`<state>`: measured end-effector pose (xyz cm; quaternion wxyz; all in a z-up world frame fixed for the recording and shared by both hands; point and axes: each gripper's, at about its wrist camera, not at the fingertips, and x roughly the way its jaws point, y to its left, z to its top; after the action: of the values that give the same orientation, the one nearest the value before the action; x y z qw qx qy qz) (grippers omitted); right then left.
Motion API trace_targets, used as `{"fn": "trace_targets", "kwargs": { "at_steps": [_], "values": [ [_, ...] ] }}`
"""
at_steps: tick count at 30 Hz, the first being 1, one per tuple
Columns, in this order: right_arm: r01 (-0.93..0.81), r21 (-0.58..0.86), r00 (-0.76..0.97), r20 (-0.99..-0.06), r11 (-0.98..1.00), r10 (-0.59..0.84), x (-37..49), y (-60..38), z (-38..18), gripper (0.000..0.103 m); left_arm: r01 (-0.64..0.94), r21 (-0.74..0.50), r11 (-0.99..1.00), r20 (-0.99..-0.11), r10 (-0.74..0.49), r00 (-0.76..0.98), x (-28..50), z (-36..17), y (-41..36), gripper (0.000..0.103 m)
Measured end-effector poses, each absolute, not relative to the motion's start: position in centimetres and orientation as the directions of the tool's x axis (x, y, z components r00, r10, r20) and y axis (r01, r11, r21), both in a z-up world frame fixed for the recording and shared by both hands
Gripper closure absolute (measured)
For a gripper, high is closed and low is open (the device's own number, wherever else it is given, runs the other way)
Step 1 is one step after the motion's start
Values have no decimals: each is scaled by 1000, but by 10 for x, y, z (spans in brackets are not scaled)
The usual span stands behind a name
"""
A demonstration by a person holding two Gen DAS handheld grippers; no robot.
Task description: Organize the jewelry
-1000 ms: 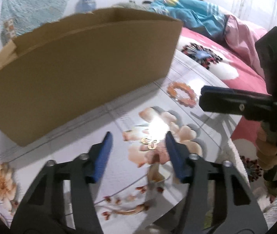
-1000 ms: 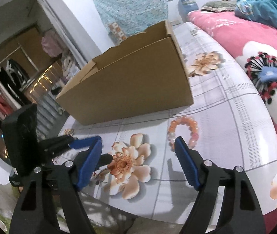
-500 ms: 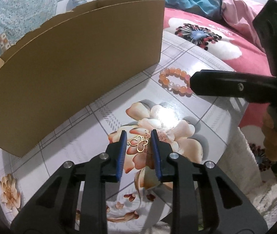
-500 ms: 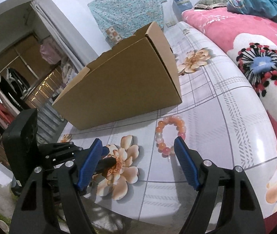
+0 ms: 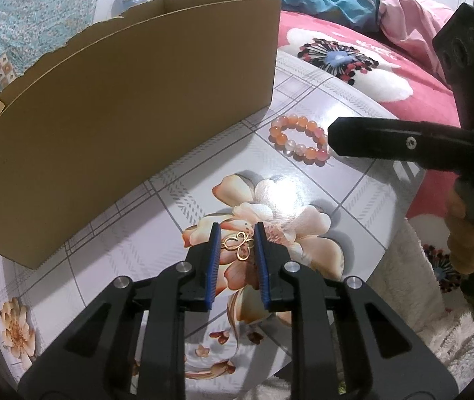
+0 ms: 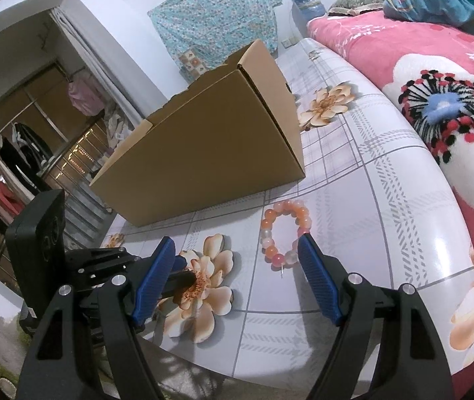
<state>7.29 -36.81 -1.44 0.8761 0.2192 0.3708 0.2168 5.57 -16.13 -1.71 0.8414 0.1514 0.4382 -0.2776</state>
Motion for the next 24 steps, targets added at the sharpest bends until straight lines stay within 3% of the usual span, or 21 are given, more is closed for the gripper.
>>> {"fn": "trace_targets", "kwargs": {
  "at_steps": [6, 11, 16, 24],
  "values": [
    [-222, 513, 639, -566, 829, 521, 73, -367, -10, 28, 600, 11, 800, -805, -349, 479, 53, -11, -158, 84],
    [-254, 434, 637, -597, 864, 487, 78, -358, -1, 39, 590, 14, 807, -793, -351, 498, 54, -6, -152, 84],
    [-284, 341, 597, -669, 896, 444, 92, -340, -1, 61, 570, 15, 821, -776, -350, 524, 55, 0, -142, 84],
    [-256, 172, 559, -776, 951, 291, 107, -313, -9, 78, 548, 8, 837, -750, -357, 556, 52, 5, -127, 84]
  ]
}}
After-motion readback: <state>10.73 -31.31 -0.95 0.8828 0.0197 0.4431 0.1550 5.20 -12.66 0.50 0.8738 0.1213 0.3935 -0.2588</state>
